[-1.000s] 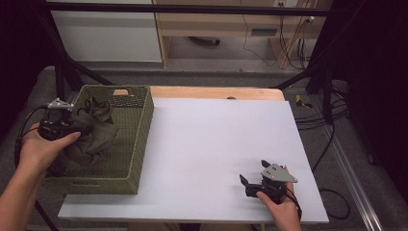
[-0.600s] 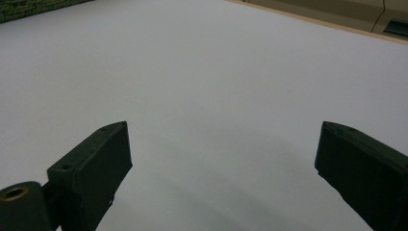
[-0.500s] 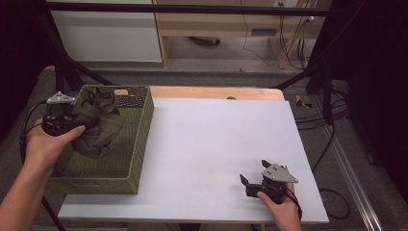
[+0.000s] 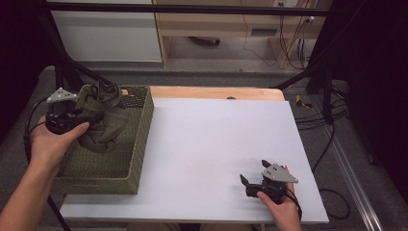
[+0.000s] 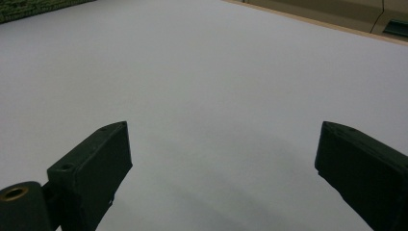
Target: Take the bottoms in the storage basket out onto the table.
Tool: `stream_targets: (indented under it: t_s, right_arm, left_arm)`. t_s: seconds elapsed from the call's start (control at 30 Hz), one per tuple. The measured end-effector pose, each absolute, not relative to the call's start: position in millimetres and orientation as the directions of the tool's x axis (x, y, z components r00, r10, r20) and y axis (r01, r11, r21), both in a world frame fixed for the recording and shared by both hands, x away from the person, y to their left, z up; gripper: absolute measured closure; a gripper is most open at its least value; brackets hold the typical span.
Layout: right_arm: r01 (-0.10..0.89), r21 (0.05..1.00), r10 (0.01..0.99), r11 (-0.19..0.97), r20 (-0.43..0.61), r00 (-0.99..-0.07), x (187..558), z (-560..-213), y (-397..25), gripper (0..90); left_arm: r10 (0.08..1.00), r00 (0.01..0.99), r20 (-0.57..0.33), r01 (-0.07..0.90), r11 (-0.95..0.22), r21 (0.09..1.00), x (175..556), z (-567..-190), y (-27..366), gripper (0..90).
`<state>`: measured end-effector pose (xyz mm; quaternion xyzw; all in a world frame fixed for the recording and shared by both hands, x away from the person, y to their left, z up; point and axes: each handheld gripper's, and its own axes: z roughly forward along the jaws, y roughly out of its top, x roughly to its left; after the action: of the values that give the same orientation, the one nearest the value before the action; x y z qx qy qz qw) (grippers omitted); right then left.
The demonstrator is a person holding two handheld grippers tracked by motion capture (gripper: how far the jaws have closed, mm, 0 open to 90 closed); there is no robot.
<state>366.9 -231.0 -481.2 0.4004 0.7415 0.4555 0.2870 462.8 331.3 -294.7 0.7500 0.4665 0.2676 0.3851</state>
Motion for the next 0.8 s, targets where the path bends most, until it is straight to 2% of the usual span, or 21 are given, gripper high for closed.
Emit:
stream_targets:
  t_s: [0.57, 0.8]
  right_arm:
    - [0.331, 0.909, 0.860, 0.255, -0.056, -0.507, 366.7, -480.2, -232.7, 5.8]
    - [0.329, 0.909, 0.860, 0.255, -0.057, -0.507, 366.6, -480.1, -232.6, 5.7]
  left_arm:
    - [0.888, 0.459, 0.034, 0.405, -0.243, 0.881, 456.1, -278.7, 303.1, 51.8]
    - [0.867, 0.498, 0.008, 0.396, -0.235, 0.888, 457.3, -273.7, 286.7, 51.7]
